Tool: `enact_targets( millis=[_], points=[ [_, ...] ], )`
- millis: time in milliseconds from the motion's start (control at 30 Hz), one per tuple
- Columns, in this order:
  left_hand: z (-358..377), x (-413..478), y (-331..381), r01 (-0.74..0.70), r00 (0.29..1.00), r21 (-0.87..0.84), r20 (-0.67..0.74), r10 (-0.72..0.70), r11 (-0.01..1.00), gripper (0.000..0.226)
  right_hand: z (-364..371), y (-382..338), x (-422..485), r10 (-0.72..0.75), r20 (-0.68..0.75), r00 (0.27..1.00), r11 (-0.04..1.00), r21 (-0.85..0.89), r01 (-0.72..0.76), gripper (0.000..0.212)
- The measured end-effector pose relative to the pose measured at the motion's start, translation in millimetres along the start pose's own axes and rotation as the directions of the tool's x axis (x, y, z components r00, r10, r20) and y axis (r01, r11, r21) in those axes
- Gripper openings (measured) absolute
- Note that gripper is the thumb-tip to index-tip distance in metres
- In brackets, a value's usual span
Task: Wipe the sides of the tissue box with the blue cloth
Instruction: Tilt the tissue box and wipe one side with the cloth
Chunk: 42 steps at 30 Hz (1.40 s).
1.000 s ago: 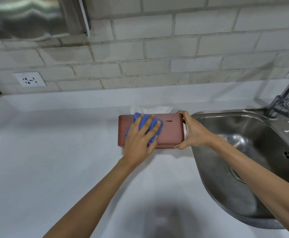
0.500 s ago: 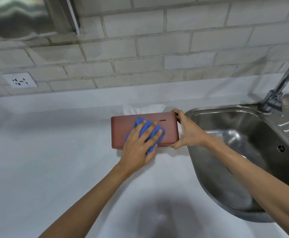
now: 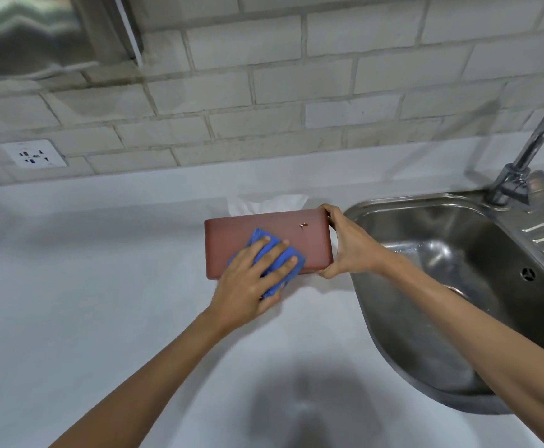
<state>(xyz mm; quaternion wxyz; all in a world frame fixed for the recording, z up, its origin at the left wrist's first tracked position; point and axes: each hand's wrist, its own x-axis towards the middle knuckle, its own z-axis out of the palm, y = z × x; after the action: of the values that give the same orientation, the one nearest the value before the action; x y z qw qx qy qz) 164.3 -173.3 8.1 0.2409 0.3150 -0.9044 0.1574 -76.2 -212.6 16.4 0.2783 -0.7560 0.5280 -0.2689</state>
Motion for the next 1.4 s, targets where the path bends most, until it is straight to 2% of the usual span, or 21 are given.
enact_targets(
  millis=[133,200,400,467,600,667,767,833,900,1000,1067,1167,1233,1300,1333,1400],
  points=[
    [-4.0,29.8,-12.8,0.237,0.966,0.023,-0.111,-0.233,0.971,0.035,0.5,-0.8,0.0,0.0,0.008,1.0,1.0,0.015,0.0,0.105],
    [0.6,52.4,-0.9,0.294,0.948,0.0,-0.129,-0.291,0.956,0.035,0.7,-1.2,-1.1,-0.011,-0.007,1.0,1.0,0.008,0.011,0.105],
    [5.8,12.2,11.1,-0.017,1.0,-0.024,-0.022,0.017,1.0,0.04,-0.2,0.1,-2.5,-0.013,-0.01,1.0,1.0,-0.011,0.013,0.11],
    [2.2,11.5,-1.0,0.014,0.998,0.002,-0.058,-0.013,1.0,0.039,0.6,-0.2,-2.6,-0.006,-0.009,1.0,1.0,-0.011,0.006,0.11],
    [1.9,57.2,1.9,0.243,0.963,0.001,-0.12,-0.241,0.97,0.035,1.9,-2.0,-2.7,-0.025,-0.025,0.999,1.0,-0.016,0.025,0.107],
    [7.5,66.8,16.3,0.204,0.973,-0.022,-0.104,-0.206,0.979,0.036,1.1,-1.7,-3.9,-0.03,-0.041,0.999,0.999,-0.017,0.029,0.105],
    [9.8,39.7,19.9,0.025,1.0,-0.029,-0.005,-0.025,0.999,0.041,0.0,-1.8,-5.2,-0.016,-0.033,0.999,1.0,-0.007,0.015,0.108],
    [5.7,20.7,7.6,-0.035,0.999,-0.006,0.01,0.035,0.999,0.041,1.3,-1.7,-4.8,-0.003,-0.025,1.0,1.0,-0.006,0.003,0.11],
    [1.9,22.5,-2.4,0.05,0.998,0.025,-0.041,-0.049,0.998,0.039,2.4,-3.3,-4.8,0.002,-0.026,1.0,1.0,-0.01,-0.003,0.11],
    [6.7,58.1,6.4,0.287,0.95,0.005,-0.129,-0.284,0.958,0.04,3.9,-5.1,-4.2,-0.03,-0.04,0.999,1.0,0.0,0.03,0.105],
    [14.7,75.8,25.0,0.278,0.953,-0.02,-0.123,-0.278,0.96,0.041,3.6,-5.7,-4.3,-0.043,-0.056,0.998,0.999,0.007,0.043,0.1],
    [22.0,65.8,38.3,0.158,0.984,-0.02,-0.077,-0.159,0.987,0.04,2.3,-5.5,-4.4,-0.036,-0.058,0.998,0.999,-0.014,0.036,0.097],
    [21.7,47.1,27.3,0.175,0.982,0.032,-0.082,-0.171,0.984,0.042,2.6,-4.8,-4.2,-0.029,-0.063,0.998,1.0,-0.01,0.028,0.101],
    [20.0,26.9,9.9,0.341,0.932,0.042,-0.142,-0.333,0.939,0.044,3.8,-5.3,-5.0,-0.022,-0.077,0.997,1.0,0.015,0.023,0.102],
    [18.9,18.6,0.6,0.466,0.871,0.009,-0.184,-0.456,0.885,0.044,4.9,-5.9,-5.4,-0.015,-0.086,0.996,1.0,0.025,0.017,0.102],
    [16.5,9.8,-14.2,0.703,0.666,-0.124,-0.229,-0.709,0.7,0.041,8.4,-6.6,-6.5,0.003,-0.109,0.994,0.999,0.032,0.001,0.103]
  ],
)
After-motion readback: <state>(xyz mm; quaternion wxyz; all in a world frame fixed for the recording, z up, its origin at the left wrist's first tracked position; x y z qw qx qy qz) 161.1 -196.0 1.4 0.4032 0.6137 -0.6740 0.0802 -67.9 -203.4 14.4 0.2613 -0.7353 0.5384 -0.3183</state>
